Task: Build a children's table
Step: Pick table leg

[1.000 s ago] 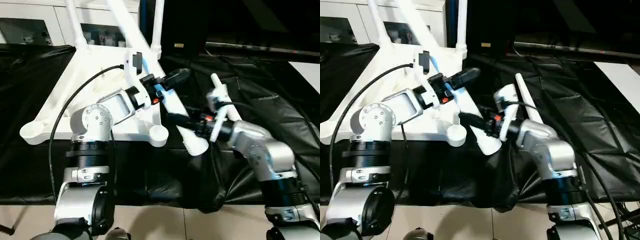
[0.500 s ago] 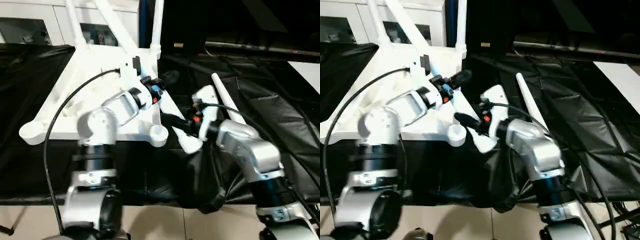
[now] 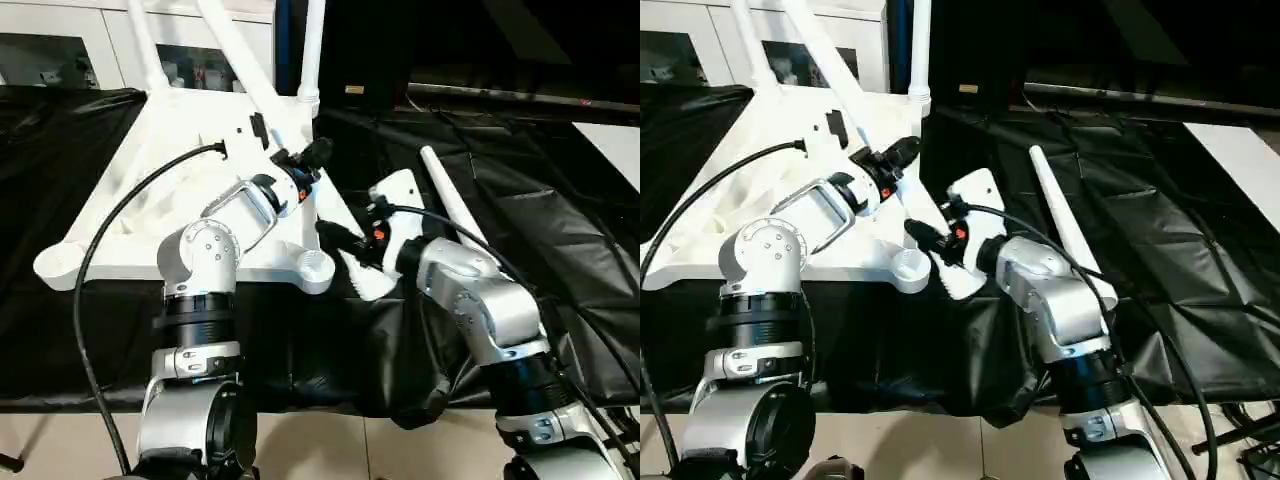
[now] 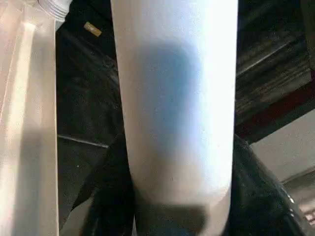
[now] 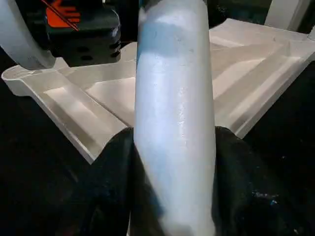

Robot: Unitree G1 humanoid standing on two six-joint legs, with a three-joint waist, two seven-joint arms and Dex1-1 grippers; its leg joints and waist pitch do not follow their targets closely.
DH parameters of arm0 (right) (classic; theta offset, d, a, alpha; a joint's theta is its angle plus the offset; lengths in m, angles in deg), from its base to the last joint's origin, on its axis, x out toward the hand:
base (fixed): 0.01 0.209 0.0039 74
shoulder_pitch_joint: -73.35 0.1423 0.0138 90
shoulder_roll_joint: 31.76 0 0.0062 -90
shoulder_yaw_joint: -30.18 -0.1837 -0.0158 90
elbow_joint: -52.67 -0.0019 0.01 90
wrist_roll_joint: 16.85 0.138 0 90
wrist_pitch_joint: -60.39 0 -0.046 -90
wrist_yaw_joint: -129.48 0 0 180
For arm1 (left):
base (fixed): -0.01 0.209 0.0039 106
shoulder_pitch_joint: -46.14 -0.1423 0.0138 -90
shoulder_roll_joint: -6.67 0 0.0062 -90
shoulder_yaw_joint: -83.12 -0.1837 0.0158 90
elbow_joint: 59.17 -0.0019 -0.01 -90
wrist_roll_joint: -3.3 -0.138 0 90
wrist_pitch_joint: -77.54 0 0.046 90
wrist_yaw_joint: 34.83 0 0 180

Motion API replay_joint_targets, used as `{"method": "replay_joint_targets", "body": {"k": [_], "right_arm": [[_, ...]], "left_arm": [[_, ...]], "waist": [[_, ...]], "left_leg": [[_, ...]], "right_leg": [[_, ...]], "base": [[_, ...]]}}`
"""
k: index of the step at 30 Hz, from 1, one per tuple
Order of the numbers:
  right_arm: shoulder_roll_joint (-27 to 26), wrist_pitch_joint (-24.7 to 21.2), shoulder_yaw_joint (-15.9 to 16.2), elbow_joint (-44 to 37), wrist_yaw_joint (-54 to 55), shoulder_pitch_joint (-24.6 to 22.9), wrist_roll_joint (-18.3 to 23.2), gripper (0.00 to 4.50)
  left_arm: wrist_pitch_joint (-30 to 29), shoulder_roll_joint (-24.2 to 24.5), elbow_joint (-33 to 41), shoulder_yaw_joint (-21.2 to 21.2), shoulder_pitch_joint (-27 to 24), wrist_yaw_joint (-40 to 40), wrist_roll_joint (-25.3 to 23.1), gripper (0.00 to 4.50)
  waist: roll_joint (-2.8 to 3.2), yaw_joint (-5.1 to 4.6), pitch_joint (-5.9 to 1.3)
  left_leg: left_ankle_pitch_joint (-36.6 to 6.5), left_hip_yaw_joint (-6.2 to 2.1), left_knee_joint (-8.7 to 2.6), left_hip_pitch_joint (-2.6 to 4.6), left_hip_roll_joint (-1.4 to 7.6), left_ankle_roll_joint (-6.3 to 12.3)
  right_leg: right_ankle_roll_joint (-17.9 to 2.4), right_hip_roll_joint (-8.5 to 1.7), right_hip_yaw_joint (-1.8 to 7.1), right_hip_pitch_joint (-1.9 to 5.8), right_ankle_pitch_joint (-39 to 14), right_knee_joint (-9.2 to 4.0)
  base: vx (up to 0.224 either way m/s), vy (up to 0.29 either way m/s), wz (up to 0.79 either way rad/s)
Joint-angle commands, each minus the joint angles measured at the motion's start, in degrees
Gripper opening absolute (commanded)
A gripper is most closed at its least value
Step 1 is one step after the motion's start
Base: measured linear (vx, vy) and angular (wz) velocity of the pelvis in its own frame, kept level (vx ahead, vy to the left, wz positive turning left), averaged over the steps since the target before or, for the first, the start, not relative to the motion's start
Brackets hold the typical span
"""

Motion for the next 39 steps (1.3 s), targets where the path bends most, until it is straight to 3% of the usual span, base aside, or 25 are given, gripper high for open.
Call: {"method": "replay_joint_targets", "body": {"k": [1,5,6,7,10,11,13,14,15,16,17,20,21,22,27,35,39], "right_arm": [[0.2,0.4,0.1,0.7,0.0,1.0,-1.1,1.84],[0.7,0.4,0.3,0.3,-1.8,1.2,-0.5,1.84],[0.9,-0.6,0.2,-0.5,-3.7,1.1,1.3,1.84],[1.0,-1.4,-0.1,-0.9,-4.5,1.0,2.3,2.40],[1.6,-2.2,-0.1,-1.3,-6.2,1.0,3.5,2.57],[3.1,-3.5,0.0,-1.4,-8.2,1.4,4.3,2.64],[4.3,-4.2,0.3,-1.8,-9.9,1.5,4.6,2.96],[5.9,-6.8,-0.2,-2.8,-12.7,1.6,6.7,3.00],[7.0,-8.5,-0.6,-3.5,-14.6,1.7,8.2,3.00],[8.0,-9.4,-1.0,-4.2,-16.3,1.7,9.4,3.00],[10.3,-11.0,-1.8,-4.8,-19.4,1.7,11.4,3.00],[12.0,-11.8,-2.4,-5.0,-21.5,1.6,12.6,3.00],[12.9,-12.3,-2.8,-5.0,-22.6,1.5,13.3,3.00],[13.5,-12.8,-3.2,-5.2,-23.5,1.3,14.0,3.00],[15.9,-16.1,-3.1,-7.6,-27.5,0.0,17.7,3.00],[16.7,-17.2,-2.7,-6.8,-29.1,-0.1,18.9,3.00],[17.5,-17.3,-1.4,-6.4,-30.6,0.0,18.7,3.00]], "left_arm": [[-0.2,0.0,1.4,-1.5,0.1,0.6,0.5,1.89],[0.1,0.9,1.4,-3.2,0.0,2.6,0.0,1.86],[0.4,2.1,1.5,-4.9,-0.2,4.4,-0.9,1.85],[0.7,3.3,1.8,-6.5,-0.4,6.3,-1.7,1.85],[1.4,5.2,1.9,-9.2,-0.5,9.6,-3.1,1.84],[0.9,7.6,2.0,-11.3,-0.2,14.1,-3.0,1.84],[0.5,8.7,2.1,-12.1,0.1,16.3,-2.8,1.82],[-0.3,10.3,2.2,-13.1,0.7,19.5,-2.1,1.82],[-0.7,11.2,2.1,-13.7,1.1,21.4,-1.6,1.82],[-1.2,11.9,2.1,-14.0,1.5,22.9,-1.1,1.82],[-2.1,13.5,1.7,-14.6,2.8,26.9,0.4,1.82],[-3.0,14.8,1.6,-15.2,3.7,30.4,2.0,1.82],[-3.2,15.4,1.5,-15.6,4.0,32.8,2.8,1.82],[-3.4,15.7,1.4,-15.8,4.3,34.4,3.3,1.82],[-5.3,15.8,0.9,-15.3,5.4,39.0,6.3,1.81],[-5.4,16.6,2.6,-17.4,4.8,44.0,7.6,1.80],[-5.4,16.8,2.7,-17.4,4.8,44.1,7.4,1.80]], "waist": [[0.09,0.02,-4.43],[-0.03,0.06,-4.43],[-0.04,0.05,-4.42],[-0.09,0.15,-4.44],[0.00,0.13,-4.47],[0.39,0.15,-4.49],[0.30,0.13,-4.47],[0.22,0.13,-4.51],[0.57,0.23,-4.53],[0.45,0.32,-4.53],[0.87,0.39,-4.44],[0.77,0.52,-4.52],[1.43,0.58,-4.55],[1.11,0.45,-4.48],[1.39,0.62,-4.66],[1.29,0.73,-4.70],[0.95,0.90,-4.70]], "left_leg": [[-7.3,-0.37,-3.74,1.00,1.27,-0.69],[-7.2,-0.37,-3.77,1.05,1.27,-0.87],[-7.4,-0.36,-3.78,1.08,1.27,-0.80],[-7.2,-0.37,-3.78,1.04,1.29,-0.80],[-7.0,-0.40,-3.82,1.07,1.37,-0.52],[-6.8,-0.42,-3.79,1.02,1.37,-0.66],[-6.4,-0.38,-3.78,1.08,1.35,-0.95],[-6.4,-0.38,-3.76,1.10,1.33,-0.99],[-6.6,-0.39,-3.73,1.21,1.30,-0.79],[-6.6,-0.35,-3.74,1.25,1.28,-0.68],[-6.9,-0.40,-3.79,1.20,1.33,-0.88],[-7.5,-0.35,-3.71,1.23,1.30,-1.21],[-7.7,-0.43,-3.62,1.29,1.29,-1.53],[-8.5,-0.30,-3.66,1.33,1.20,-1.53],[-8.0,-0.39,-3.50,1.23,1.30,-1.22],[-8.2,-0.35,-3.49,1.26,1.33,-1.24],[-7.4,-0.32,-3.46,1.21,1.36,-1.10]], "right_leg": [[-7.7,-4.38,2.90,3.41,-5.6,-4.48],[-7.7,-4.38,2.93,3.42,-4.7,-4.39],[-7.7,-4.36,2.92,3.41,-4.8,-4.43],[-7.6,-4.43,2.94,3.48,-4.7,-4.34],[-7.4,-4.45,2.95,3.47,-4.4,-4.28],[-7.7,-4.48,2.97,3.45,-3.9,-4.18],[-8.4,-4.41,2.95,3.49,-2.7,-4.09],[-8.6,-4.42,2.92,3.60,-2.6,-4.07],[-8.8,-4.35,2.98,3.65,-2.4,-4.03],[-9.0,-4.27,2.97,3.70,-2.0,-4.00],[-9.3,-4.38,2.95,3.62,-2.2,-3.98],[-10.1,-4.43,2.92,3.74,-2.5,-4.05],[-10.5,-4.46,2.89,3.61,-2.6,-3.93],[-10.8,-4.35,2.89,3.68,-3.2,-4.24],[-12.0,-4.36,2.85,3.91,-1.9,-3.90],[-12.2,-4.41,2.80,3.84,-3.1,-4.03],[-11.9,-4.41,2.82,3.88,-2.7,-4.00]], "base": [[0.000,0.000,0.00],[0.000,0.000,0.00],[0.000,0.000,0.00],[0.000,0.000,0.00],[0.000,0.000,0.00],[0.000,0.000,0.00],[0.000,0.000,0.00],[0.000,0.000,0.00],[0.000,0.000,0.00],[0.000,0.000,0.00],[0.000,0.000,0.00],[0.000,0.000,0.00],[0.000,0.000,0.00],[0.000,0.000,0.00],[0.000,0.000,0.00],[0.000,0.000,0.00],[0.000,0.000,0.00]]}}
